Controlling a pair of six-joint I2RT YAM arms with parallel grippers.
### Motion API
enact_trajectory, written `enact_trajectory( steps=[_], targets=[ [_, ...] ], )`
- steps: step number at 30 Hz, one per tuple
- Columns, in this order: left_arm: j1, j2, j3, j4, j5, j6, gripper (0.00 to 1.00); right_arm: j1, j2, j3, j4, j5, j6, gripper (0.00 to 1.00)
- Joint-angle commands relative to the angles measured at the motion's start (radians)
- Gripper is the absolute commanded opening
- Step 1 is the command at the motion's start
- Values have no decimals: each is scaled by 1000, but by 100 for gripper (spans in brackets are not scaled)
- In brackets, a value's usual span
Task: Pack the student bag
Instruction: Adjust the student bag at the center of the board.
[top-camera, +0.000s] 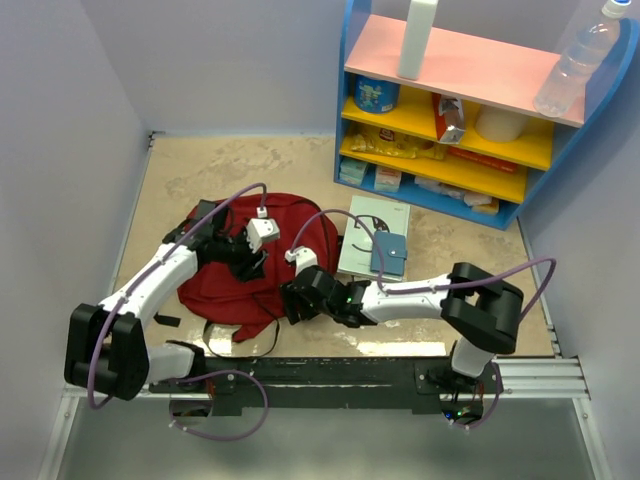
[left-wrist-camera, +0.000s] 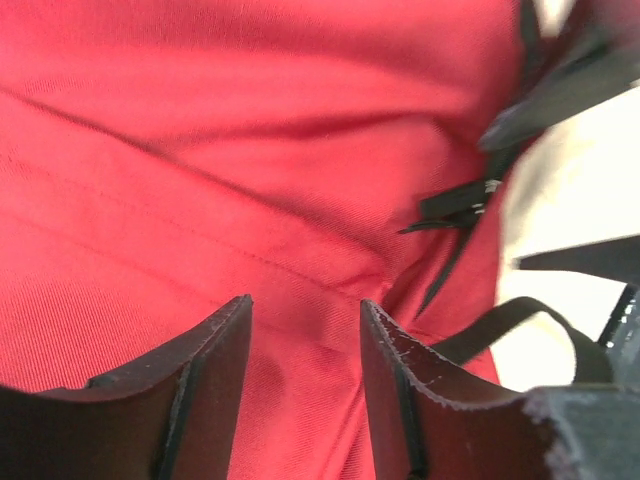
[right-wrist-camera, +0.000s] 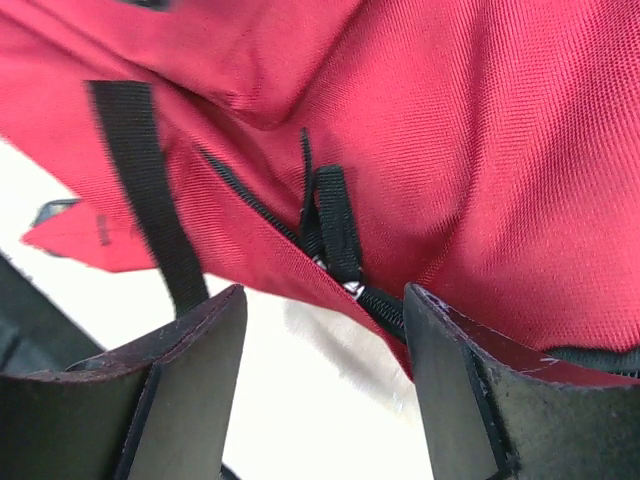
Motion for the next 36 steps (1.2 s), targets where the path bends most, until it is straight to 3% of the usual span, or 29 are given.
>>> enact_trajectory(
  steps=[1,11,21,36],
  targets=[
    [-7,31,-10,55,-58,-25,50,9,-102,0,-17,-11,11,67],
    [-5,-46,-22,56,-81,-41,49,8,-141,57,-25,49,19,63],
    [-4,-101,-17,59,-104,-73,49,6,48,236,-88,73,4,58],
    [-1,-120,-25,65,-98,-78,49,5,-1,71,-66,112,56,55]
  ],
)
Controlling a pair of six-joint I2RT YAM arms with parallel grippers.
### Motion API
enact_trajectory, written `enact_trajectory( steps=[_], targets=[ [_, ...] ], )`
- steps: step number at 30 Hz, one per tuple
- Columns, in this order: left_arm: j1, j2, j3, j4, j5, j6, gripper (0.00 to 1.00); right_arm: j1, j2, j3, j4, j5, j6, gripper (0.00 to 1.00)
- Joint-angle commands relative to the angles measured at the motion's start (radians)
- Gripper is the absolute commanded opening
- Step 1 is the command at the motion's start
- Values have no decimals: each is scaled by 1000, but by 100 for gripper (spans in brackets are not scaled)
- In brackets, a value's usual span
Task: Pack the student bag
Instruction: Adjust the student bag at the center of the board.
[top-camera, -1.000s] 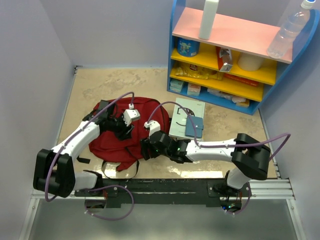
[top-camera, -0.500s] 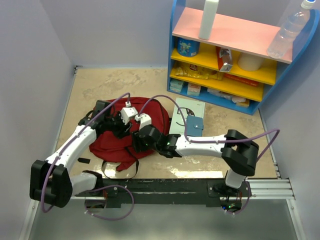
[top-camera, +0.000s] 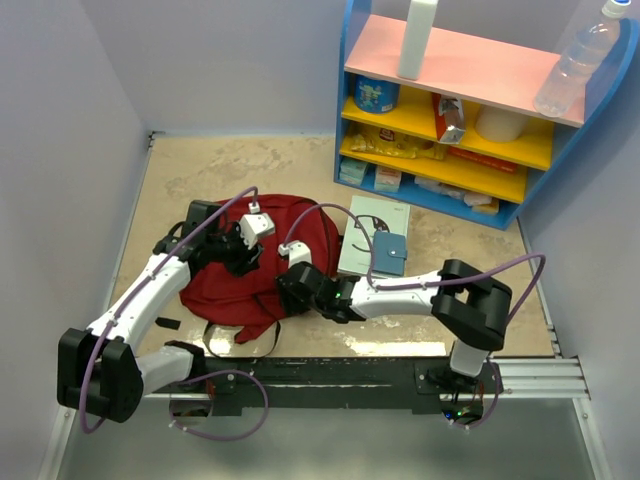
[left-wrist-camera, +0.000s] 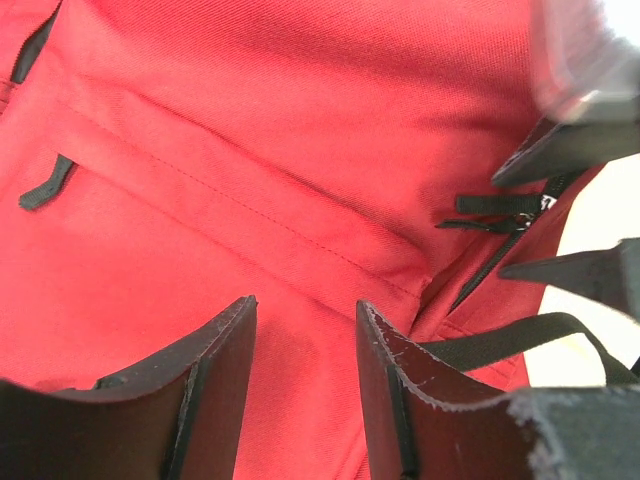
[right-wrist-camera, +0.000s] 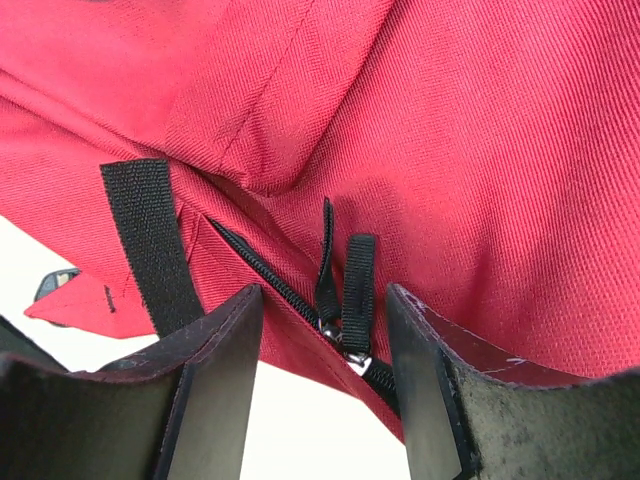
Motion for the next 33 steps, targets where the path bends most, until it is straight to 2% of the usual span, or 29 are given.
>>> enact_trajectory(
  steps=[1,6,8,14,25,28,31,33],
  targets=[
    [-1,-11,-8,21,15,-11,49,-2,-71,-61,28,22,35,55],
    [-1,-11,-12,21,6,-7,49,-16,-71,-102,149,-91,43,44],
    [-1,-12,-14,20,5,-5,49,-24,-60,-107,191,-163,46,42],
    [-1,-14,-9,7,5,7,48,-64,-48,-122,279,-240,98,40],
    [-2,-18,-29,13,8,15,48,-102,-55,-142,303,-268,118,32],
    [-1,-15,-27,12,9,16,48,-105,-52,-145,312,-268,123,27],
    [-1,-15,-27,10,8,21,48,-108,-35,-138,308,-271,123,18],
    [-1,-17,-26,7,5,23,48,-108,-28,-131,306,-272,123,17]
  ],
)
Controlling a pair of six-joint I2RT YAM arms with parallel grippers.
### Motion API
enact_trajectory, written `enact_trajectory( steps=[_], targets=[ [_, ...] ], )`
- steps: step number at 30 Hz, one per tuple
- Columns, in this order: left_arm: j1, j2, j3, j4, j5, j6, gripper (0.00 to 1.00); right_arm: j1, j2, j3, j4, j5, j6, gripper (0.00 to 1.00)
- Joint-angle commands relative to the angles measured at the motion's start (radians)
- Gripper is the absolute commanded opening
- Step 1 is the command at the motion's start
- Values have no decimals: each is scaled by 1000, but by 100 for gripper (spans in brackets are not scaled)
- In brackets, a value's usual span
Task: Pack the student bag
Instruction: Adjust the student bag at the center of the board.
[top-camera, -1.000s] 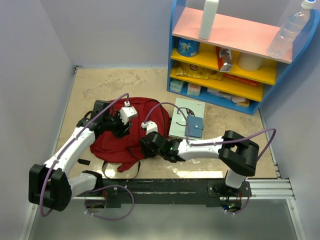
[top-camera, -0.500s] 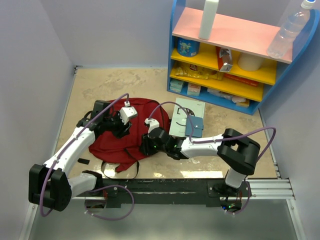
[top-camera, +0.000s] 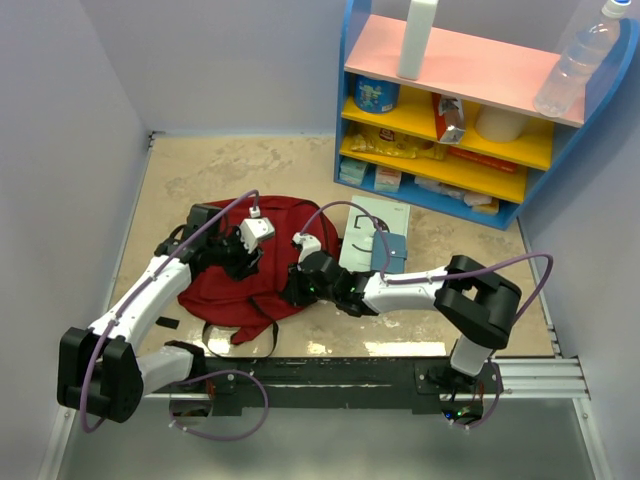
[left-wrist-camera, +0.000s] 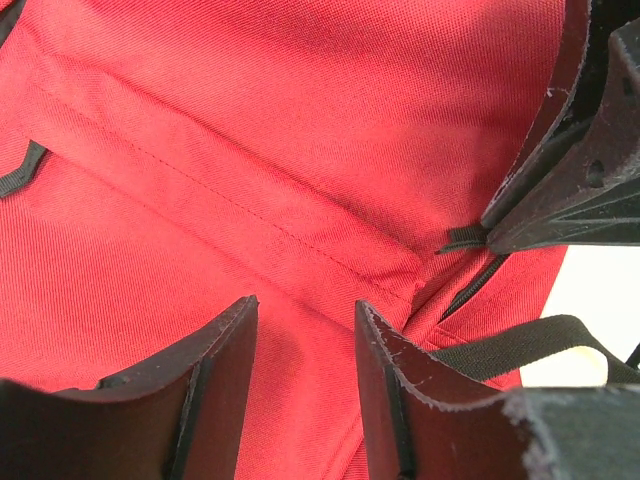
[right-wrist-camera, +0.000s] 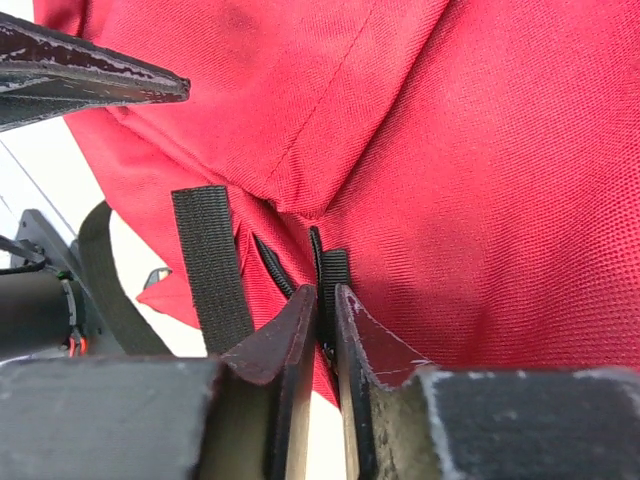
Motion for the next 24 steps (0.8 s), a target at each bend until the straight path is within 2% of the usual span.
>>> enact_trajectory(
  steps=[1,5,15,21,24],
  targets=[
    [-1,-18,2,8,6,21,48,-7,27,10,33,-18,11,17],
    [-1,-18,5,-6,9,31,48,-7,22,14,16,-12,5,0],
    [-2,-13,2,-9,8,43,48,-21,-137,20,-17,34,-32,0],
    [-2,-7,-2,-1,18,35,48,-21,-151,-18,-10,34,-24,0],
    [-11,11,-2,17,34,22,48,-21,-140,-21,-54,89,-45,0]
  ],
)
